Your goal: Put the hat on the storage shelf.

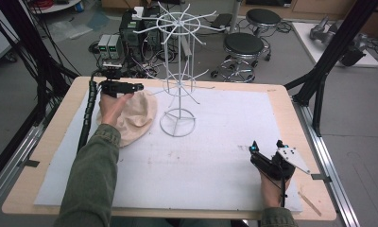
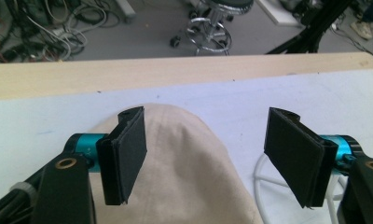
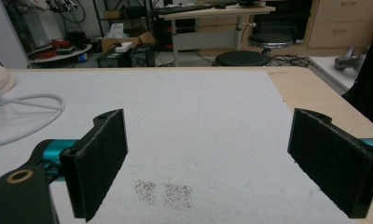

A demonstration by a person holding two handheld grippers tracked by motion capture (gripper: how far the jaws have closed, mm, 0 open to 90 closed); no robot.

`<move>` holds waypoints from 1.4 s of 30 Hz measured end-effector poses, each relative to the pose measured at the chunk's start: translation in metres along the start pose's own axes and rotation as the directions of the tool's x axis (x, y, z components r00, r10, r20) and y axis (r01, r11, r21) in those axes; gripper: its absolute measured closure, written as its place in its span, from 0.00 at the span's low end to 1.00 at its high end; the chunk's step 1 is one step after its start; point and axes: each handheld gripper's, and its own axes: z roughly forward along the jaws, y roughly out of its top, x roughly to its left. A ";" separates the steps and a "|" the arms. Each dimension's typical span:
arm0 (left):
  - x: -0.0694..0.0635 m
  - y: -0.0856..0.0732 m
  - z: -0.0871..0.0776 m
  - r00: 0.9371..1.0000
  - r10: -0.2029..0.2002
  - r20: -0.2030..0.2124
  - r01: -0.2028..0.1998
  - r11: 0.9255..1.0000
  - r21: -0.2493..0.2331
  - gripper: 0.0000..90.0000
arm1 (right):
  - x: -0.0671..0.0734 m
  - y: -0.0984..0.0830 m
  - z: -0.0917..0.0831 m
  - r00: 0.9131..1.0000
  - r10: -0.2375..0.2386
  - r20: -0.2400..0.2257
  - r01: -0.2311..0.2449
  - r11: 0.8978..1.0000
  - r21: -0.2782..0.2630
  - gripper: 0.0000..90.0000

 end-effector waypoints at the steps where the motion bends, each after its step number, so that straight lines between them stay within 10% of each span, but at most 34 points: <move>1: -0.001 0.000 0.004 1.000 -0.006 0.006 0.006 1.000 0.008 0.33 | 0.000 0.000 0.000 1.000 0.000 0.000 0.000 1.000 0.000 0.12; 18: -0.017 -0.019 0.049 0.998 0.049 -0.030 -0.042 0.981 0.190 0.33 | 0.000 0.000 0.001 1.000 -0.008 -0.002 0.008 1.000 -0.001 0.12; 35: -0.026 -0.034 0.067 0.989 0.106 -0.101 -0.081 0.971 0.227 0.35 | 0.000 0.000 0.002 1.000 -0.001 -0.004 0.001 1.000 -0.001 0.12; 42: -0.026 -0.037 0.070 0.994 0.087 -0.062 -0.067 0.960 0.271 0.46 | 0.000 0.000 0.003 1.000 0.005 -0.009 -0.005 1.000 0.002 0.12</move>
